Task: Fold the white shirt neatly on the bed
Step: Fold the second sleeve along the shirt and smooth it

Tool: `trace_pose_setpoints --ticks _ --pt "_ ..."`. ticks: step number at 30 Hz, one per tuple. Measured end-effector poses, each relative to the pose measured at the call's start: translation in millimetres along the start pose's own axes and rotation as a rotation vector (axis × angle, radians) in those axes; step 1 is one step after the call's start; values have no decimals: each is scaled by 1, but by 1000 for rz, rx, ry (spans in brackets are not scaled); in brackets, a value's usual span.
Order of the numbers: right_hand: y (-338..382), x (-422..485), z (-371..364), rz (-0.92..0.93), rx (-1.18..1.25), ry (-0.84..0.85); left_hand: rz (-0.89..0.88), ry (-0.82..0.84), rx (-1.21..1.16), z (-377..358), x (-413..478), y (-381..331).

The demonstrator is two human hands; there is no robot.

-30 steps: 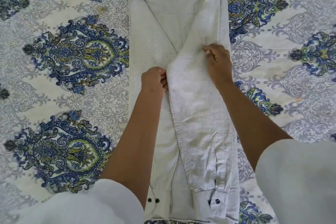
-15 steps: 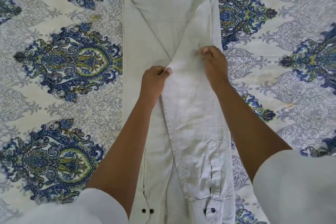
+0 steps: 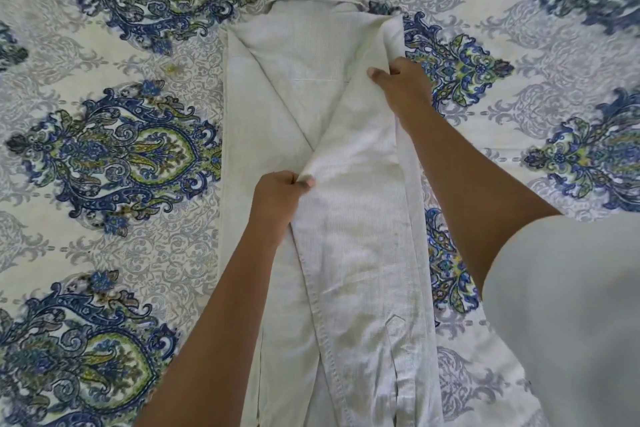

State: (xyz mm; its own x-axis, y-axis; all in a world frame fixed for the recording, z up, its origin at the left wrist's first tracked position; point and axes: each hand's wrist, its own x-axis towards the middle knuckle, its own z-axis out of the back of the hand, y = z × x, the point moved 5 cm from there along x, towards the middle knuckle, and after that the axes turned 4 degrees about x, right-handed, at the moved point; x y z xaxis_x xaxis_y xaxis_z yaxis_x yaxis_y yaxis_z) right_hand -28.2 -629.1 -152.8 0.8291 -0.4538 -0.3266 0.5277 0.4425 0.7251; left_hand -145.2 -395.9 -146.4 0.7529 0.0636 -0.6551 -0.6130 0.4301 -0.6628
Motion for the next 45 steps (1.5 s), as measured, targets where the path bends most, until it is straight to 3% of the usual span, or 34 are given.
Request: trace_pose_setpoints --ticks 4,6,9,10,12,14,17,18,20,22,23,27,31,37,41,45 --pt "3 8 8 -50 -127 -75 77 -131 -40 4 5 4" --pt "4 6 11 -46 -128 -115 26 -187 146 3 3 -3" --pt "8 -12 13 29 -139 -214 -165 -392 769 -3 -13 -16" --pt "8 -24 10 59 -168 -250 -237 -486 876 -8 -19 -19" --pt "6 -60 1 180 -183 -360 -502 -547 867 -22 -26 -30" --pt "1 -98 -15 303 -135 -403 -804 -426 750 -37 -16 -49" --pt "-14 -126 -43 352 -275 -295 -865 35 512 -55 20 -87" --pt "-21 -130 -51 338 -350 -223 -879 161 591 -65 31 -96" --pt "-36 -138 -58 295 -472 -144 -953 259 996 -87 55 -103" --pt "-49 -147 -52 240 -561 -213 -1021 169 1311 -98 76 -105" --pt "-54 -151 -46 202 -588 -268 -1038 88 1360 -99 83 -111" --pt "-36 -150 -39 190 -587 -351 -1005 -94 1210 -105 90 -141" --pt "-7 -132 -64 281 -562 -242 -1119 -18 1183 -105 90 -145" --pt "-29 -134 -69 296 -553 -237 -1155 -5 1432 -100 121 -136" --pt "-46 -149 -56 272 -557 -256 -1025 -170 1413 -96 129 -167" --pt "-47 -151 -34 268 -473 -313 -947 -419 1070 -68 97 -174"
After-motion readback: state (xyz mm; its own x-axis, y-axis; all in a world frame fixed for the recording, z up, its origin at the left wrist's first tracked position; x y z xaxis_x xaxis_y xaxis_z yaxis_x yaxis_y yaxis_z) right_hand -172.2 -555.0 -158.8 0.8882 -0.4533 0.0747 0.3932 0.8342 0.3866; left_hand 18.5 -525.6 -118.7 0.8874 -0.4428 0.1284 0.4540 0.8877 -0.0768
